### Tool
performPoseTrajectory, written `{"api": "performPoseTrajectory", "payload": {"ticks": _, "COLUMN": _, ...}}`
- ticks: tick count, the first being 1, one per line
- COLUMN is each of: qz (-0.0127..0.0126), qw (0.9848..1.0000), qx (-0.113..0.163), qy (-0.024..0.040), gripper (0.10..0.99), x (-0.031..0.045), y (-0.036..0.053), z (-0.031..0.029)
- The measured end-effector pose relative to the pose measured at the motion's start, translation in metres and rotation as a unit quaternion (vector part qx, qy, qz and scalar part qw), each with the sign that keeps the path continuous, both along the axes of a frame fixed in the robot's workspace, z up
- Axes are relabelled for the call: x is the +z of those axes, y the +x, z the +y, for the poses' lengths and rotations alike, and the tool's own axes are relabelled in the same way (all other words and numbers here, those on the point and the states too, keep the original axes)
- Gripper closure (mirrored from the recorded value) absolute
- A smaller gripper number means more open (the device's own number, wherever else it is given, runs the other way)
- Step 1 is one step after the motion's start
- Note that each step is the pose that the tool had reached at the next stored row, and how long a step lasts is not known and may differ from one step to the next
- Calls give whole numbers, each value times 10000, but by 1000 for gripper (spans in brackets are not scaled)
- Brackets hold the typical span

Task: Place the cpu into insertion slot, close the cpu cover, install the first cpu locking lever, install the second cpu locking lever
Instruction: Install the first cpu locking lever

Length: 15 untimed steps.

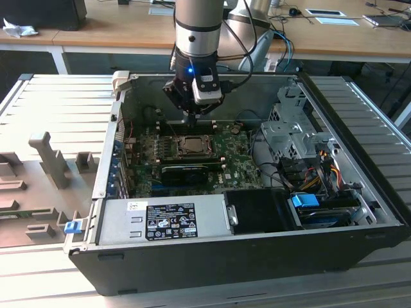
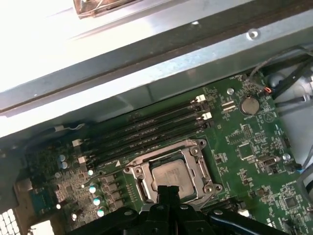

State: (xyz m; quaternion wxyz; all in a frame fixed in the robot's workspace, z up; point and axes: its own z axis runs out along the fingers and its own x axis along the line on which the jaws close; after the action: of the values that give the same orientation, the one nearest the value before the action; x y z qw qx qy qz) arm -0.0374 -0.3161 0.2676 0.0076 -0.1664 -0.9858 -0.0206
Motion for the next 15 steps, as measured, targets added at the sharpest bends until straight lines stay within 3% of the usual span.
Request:
{"api": "performPoseTrajectory", "payload": {"ticks": 9, "qz": 0, "qw": 9990, "qx": 438, "qy": 0, "gripper": 980, "x": 0, "y": 0, "z": 0}}
{"api": "performPoseTrajectory", "payload": {"ticks": 12, "qz": 0, "qw": 9974, "qx": 716, "qy": 0, "gripper": 980, "x": 0, "y": 0, "z": 0}}
{"api": "performPoseTrajectory", "payload": {"ticks": 13, "qz": 0, "qw": 9957, "qx": 931, "qy": 0, "gripper": 980, "x": -1, "y": 0, "z": 0}}
{"api": "performPoseTrajectory", "payload": {"ticks": 15, "qz": -1, "qw": 9942, "qx": 1076, "qy": 0, "gripper": 980, "x": -1, "y": 0, "z": -2}}
